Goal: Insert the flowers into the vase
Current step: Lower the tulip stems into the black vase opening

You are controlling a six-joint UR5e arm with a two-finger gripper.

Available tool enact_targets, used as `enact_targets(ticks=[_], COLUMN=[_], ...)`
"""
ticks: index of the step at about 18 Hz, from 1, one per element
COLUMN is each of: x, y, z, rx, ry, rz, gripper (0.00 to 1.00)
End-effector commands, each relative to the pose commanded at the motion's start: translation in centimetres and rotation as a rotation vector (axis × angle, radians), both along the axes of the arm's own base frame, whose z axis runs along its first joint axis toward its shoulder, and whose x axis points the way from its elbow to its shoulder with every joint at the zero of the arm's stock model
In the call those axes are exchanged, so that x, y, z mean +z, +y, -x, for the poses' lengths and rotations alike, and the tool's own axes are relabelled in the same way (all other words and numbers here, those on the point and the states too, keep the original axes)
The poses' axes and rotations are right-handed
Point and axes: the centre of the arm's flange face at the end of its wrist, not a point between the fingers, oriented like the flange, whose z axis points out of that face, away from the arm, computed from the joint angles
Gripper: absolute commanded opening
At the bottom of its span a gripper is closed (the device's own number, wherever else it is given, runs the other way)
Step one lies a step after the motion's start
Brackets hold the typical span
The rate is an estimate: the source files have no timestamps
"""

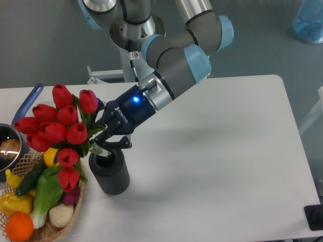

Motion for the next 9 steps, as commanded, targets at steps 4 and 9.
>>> enact_targets(ticks=[4,9], x=[-0.53,-0.78], y=[0.23,0.31], z=[0.01,-0.03], rx=[-0.003,-0.005], ry=[-0.007,-0.011], rz=[0.006,0.009], gripper=[0.17,0.18])
